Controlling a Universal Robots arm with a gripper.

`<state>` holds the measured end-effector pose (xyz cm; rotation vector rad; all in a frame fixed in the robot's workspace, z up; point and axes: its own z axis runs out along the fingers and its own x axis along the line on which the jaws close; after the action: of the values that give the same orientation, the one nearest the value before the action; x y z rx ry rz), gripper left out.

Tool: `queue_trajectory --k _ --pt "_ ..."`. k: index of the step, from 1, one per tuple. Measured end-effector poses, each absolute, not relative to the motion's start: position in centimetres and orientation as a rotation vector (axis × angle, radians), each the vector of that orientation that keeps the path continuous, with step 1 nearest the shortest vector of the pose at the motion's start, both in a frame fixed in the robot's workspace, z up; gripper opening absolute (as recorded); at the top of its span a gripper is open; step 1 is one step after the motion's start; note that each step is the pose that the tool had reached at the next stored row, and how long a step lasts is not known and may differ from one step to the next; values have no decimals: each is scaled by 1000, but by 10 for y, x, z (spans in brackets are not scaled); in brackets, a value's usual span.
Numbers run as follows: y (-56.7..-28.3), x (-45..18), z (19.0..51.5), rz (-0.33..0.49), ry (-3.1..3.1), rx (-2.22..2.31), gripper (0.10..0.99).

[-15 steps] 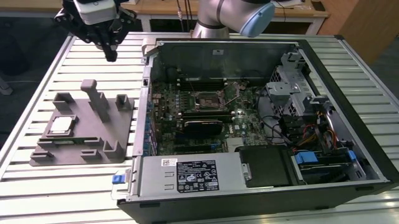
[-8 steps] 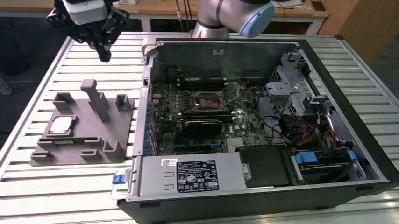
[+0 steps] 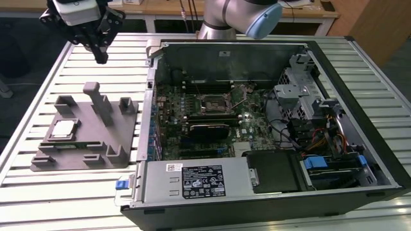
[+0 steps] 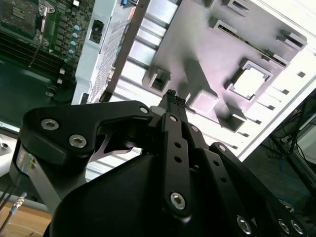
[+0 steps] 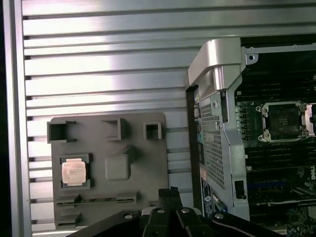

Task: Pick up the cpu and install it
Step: 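Reach for the cpu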

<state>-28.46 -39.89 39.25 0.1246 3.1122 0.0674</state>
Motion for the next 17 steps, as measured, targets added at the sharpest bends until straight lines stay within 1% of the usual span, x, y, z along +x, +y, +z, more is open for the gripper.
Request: queue_trajectory --k 17 --pt "-399 -310 386 67 3112 126 106"
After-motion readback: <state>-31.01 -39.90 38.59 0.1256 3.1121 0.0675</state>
